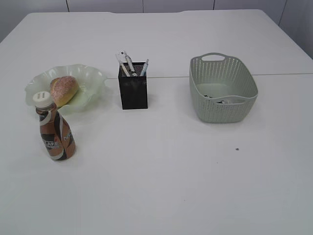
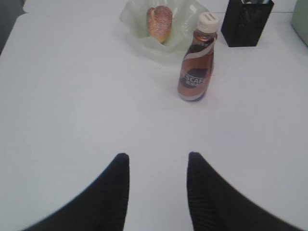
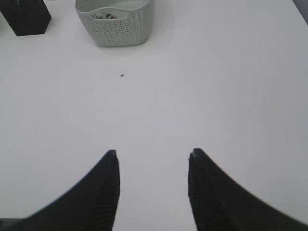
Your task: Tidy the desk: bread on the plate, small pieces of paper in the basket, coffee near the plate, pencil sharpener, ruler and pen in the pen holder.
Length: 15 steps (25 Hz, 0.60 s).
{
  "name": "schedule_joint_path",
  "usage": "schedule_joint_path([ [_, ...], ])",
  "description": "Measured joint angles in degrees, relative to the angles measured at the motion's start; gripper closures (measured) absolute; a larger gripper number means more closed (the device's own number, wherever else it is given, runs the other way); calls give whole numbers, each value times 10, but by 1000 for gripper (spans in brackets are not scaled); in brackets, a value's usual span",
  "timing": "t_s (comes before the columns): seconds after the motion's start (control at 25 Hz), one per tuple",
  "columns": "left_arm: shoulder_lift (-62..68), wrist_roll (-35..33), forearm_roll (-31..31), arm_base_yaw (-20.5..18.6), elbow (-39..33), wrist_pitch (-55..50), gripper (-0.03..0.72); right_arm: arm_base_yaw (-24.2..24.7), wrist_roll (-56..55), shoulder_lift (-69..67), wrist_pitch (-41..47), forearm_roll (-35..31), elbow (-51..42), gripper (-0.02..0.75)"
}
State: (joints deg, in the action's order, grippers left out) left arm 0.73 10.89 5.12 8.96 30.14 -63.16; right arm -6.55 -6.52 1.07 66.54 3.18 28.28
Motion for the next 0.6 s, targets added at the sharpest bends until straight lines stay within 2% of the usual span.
schedule_joint_path([
  [0.16,0,1,-11,-26,-1,0,398,0,0,0,0,0,0,393],
  [0.44,0,2,-65,-30,-1,2,410,1,0,0,0,0,0,393],
  [0.6,0,-3,-41,-30,-1,3,423,1,34,0,0,-18,0,393],
])
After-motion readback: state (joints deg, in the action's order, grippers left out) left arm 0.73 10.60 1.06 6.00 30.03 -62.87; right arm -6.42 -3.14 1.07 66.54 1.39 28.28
